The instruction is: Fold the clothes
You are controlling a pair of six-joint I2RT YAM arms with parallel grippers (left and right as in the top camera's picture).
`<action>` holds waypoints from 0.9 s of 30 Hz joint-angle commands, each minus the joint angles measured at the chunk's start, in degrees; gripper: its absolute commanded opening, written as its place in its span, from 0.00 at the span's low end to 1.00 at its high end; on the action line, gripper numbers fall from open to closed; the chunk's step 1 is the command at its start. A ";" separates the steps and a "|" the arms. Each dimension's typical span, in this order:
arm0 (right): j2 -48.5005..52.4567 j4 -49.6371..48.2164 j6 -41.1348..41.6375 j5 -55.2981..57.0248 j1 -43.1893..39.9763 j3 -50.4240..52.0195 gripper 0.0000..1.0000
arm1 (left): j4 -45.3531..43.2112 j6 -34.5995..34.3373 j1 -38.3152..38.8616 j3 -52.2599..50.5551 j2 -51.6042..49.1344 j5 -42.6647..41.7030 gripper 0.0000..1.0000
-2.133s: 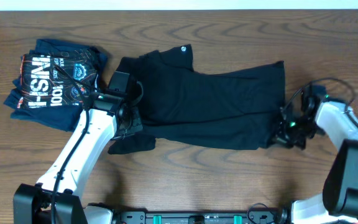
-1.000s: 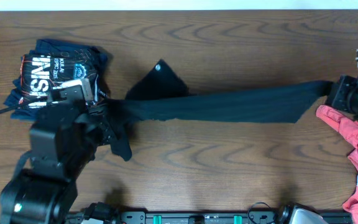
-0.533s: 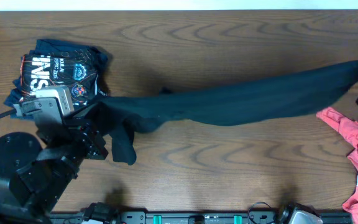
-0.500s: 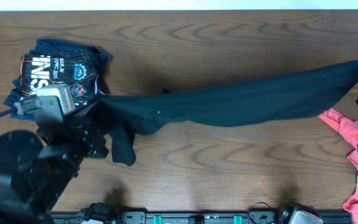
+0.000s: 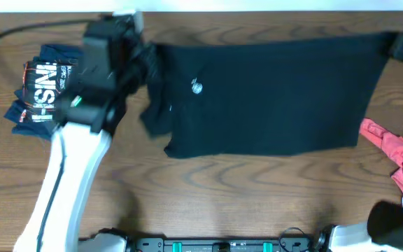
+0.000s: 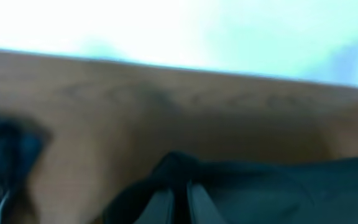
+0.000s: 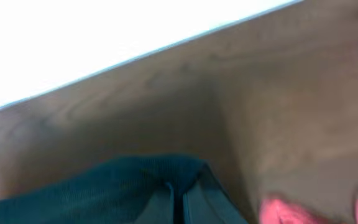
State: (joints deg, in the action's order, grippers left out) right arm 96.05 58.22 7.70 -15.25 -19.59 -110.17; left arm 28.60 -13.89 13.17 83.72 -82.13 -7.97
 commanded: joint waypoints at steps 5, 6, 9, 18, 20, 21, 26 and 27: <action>3.82 -16.09 9.16 -1.66 0.11 -0.44 0.01 | -11.45 2.71 -3.58 13.97 -10.75 0.46 0.06; 3.58 -17.75 9.64 -1.64 0.00 -0.70 0.01 | -12.48 2.71 -4.15 16.39 -11.43 0.48 0.06; 3.08 -20.46 11.21 -1.22 -0.50 -2.29 0.01 | -16.15 3.02 -6.23 23.37 -12.22 0.50 0.06; 2.75 -11.96 9.11 5.09 -1.22 -5.84 0.01 | -1.29 3.15 -8.81 31.21 -11.45 -3.45 0.06; 2.82 -7.04 7.85 9.75 -1.07 -4.81 0.01 | 8.79 3.15 -8.41 30.56 -12.02 -3.61 0.06; 2.89 -4.76 7.02 11.54 -1.05 -4.22 0.01 | 13.57 3.15 -8.41 30.10 -12.41 -3.61 0.06; 4.42 5.29 1.95 14.88 -0.92 1.40 0.01 | 37.24 3.08 -8.33 26.56 -16.02 -3.65 0.06; 4.48 7.04 0.74 14.88 -0.92 3.23 0.01 | 40.76 2.84 -8.33 25.66 -16.92 -3.65 0.06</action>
State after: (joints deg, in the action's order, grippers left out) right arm 98.91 63.18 13.02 -8.82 -19.42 -110.74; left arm 64.58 -11.57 6.11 111.26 -96.88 -14.66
